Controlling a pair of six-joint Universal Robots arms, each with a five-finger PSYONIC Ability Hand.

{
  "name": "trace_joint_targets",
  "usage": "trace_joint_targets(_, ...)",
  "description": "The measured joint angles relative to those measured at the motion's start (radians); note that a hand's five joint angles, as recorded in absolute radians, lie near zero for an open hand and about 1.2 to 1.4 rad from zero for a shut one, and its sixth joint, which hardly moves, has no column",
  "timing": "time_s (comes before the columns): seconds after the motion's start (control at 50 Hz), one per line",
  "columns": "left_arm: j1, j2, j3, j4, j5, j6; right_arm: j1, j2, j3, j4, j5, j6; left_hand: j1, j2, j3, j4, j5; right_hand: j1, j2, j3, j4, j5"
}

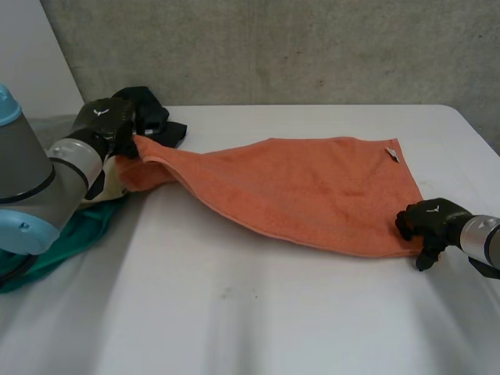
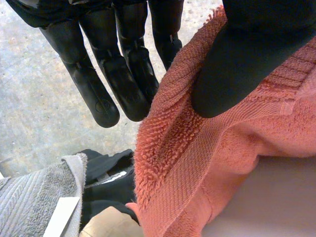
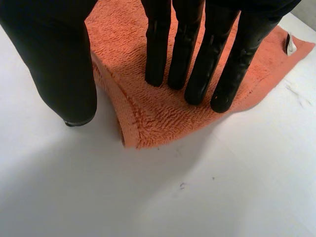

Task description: Fold the laundry.

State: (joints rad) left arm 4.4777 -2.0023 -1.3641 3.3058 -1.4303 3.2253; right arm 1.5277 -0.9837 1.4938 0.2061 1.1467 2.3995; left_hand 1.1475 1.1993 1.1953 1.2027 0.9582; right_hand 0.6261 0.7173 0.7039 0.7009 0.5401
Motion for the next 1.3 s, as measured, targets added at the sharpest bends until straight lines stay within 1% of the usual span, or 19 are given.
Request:
trace_joint_targets(0.3,0.005,-0.006,0.017,-0.011,0.001,-0.001,-0.003,0.027,-0.01,-0.06,0.002,-0.048,0.0,0.0,0.0,0.0,0.0,0.004,0.009,0.054,0.057,0.028)
trace_joint_targets(0.38,0.005,-0.006,0.017,-0.011,0.001,-0.001,-0.002,0.041,-0.021,-0.084,0.005,-0.047,0.0,0.0,0.0,0.0,0.0,0.028,0.139,0.153,0.156,0.091)
trace_joint_targets(0.4,0.005,-0.007,0.018,-0.011,0.0,-0.001,-0.002,0.048,-0.028,-0.092,0.007,-0.046,0.0,0.0,0.0,0.0,0.0,0.12,0.228,0.242,0.244,0.15)
trace_joint_targets(0.42,0.005,-0.007,0.019,-0.011,0.0,-0.001,-0.002,0.052,-0.034,-0.096,0.009,-0.045,0.0,0.0,0.0,0.0,0.0,0.12,0.228,0.242,0.244,0.15)
trace_joint_targets(0.44,0.005,-0.007,0.02,-0.011,0.0,-0.001,-0.002,0.057,-0.04,-0.098,0.011,-0.044,0.0,0.0,0.0,0.0,0.0,0.297,0.415,0.419,0.425,0.337)
trace_joint_targets(0.48,0.005,-0.008,0.022,-0.012,-0.001,-0.001,0.0,0.064,-0.06,-0.101,0.016,-0.039,0.0,0.0,0.0,0.0,0.0,0.347,0.459,0.474,0.481,0.426)
trace_joint_targets(0.54,0.005,-0.008,0.022,-0.018,-0.001,-0.001,0.003,0.069,-0.09,-0.094,0.026,-0.03,0.0,0.0,0.0,0.0,0.0,0.347,0.459,0.477,0.487,0.443)
trace_joint_targets(0.66,-0.003,0.001,0.0,-0.109,0.001,0.003,-0.001,0.003,-0.122,0.024,0.042,-0.053,0.0,0.0,0.0,0.0,0.0,0.347,0.459,0.477,0.487,0.449)
trace_joint_targets(0.72,-0.008,0.017,-0.04,-0.224,0.004,0.026,-0.023,-0.058,-0.12,0.172,0.055,-0.144,0.0,0.0,0.0,0.0,0.0,0.347,0.459,0.477,0.487,0.455)
trace_joint_targets(0.74,-0.008,0.017,-0.04,-0.224,0.004,0.026,-0.023,-0.058,-0.12,0.172,0.055,-0.144,0.0,0.0,0.0,0.0,0.0,0.347,0.459,0.477,0.487,0.455)
trace_joint_targets(0.78,-0.008,0.04,-0.089,-0.332,0.007,0.081,-0.05,-0.092,-0.108,0.271,0.076,-0.224,0.0,0.0,0.0,0.0,0.0,0.347,0.459,0.477,0.487,0.455)
trace_joint_targets(0.82,-0.006,0.052,-0.116,-0.374,0.008,0.115,-0.078,-0.123,-0.09,0.354,0.103,-0.298,0.0,0.0,0.0,0.0,0.0,0.347,0.459,0.477,0.487,0.455)
trace_joint_targets(0.84,-0.003,0.072,-0.163,-0.426,0.009,0.18,-0.109,-0.162,-0.067,0.424,0.134,-0.369,0.0,0.0,0.0,0.0,0.0,0.347,0.459,0.477,0.487,0.455)
trace_joint_targets(0.9,0.0,0.097,-0.225,-0.47,0.009,0.269,-0.142,-0.218,-0.034,0.477,0.157,-0.429,0.0,0.0,0.0,0.0,0.0,0.347,0.459,0.477,0.487,0.455)
trace_joint_targets(0.96,-0.002,0.117,-0.287,-0.491,0.008,0.359,-0.165,-0.264,-0.002,0.495,0.154,-0.459,0.0,0.0,0.0,0.0,0.0,0.347,0.459,0.477,0.487,0.455)
trace_joint_targets(1.04,-0.015,0.122,-0.321,-0.482,0.008,0.415,-0.175,-0.294,0.02,0.482,0.13,-0.464,0.0,0.0,0.0,0.0,0.0,0.347,0.459,0.477,0.487,0.455)
trace_joint_targets(1.12,-0.034,0.099,-0.301,-0.441,0.006,0.407,-0.17,-0.267,0.005,0.425,0.116,-0.436,0.0,0.0,0.0,0.0,0.0,0.347,0.459,0.477,0.487,0.455)
trace_joint_targets(1.16,-0.047,0.072,-0.27,-0.408,0.004,0.385,-0.161,-0.24,-0.013,0.388,0.114,-0.414,0.0,0.0,0.0,0.0,0.0,0.347,0.459,0.477,0.487,0.455)
trace_joint_targets(1.3,-0.073,-0.067,-0.101,-0.314,-0.004,0.261,-0.06,-0.043,-0.186,0.136,0.124,-0.265,0.0,0.0,0.0,0.0,0.0,0.359,0.459,0.477,0.488,0.455)
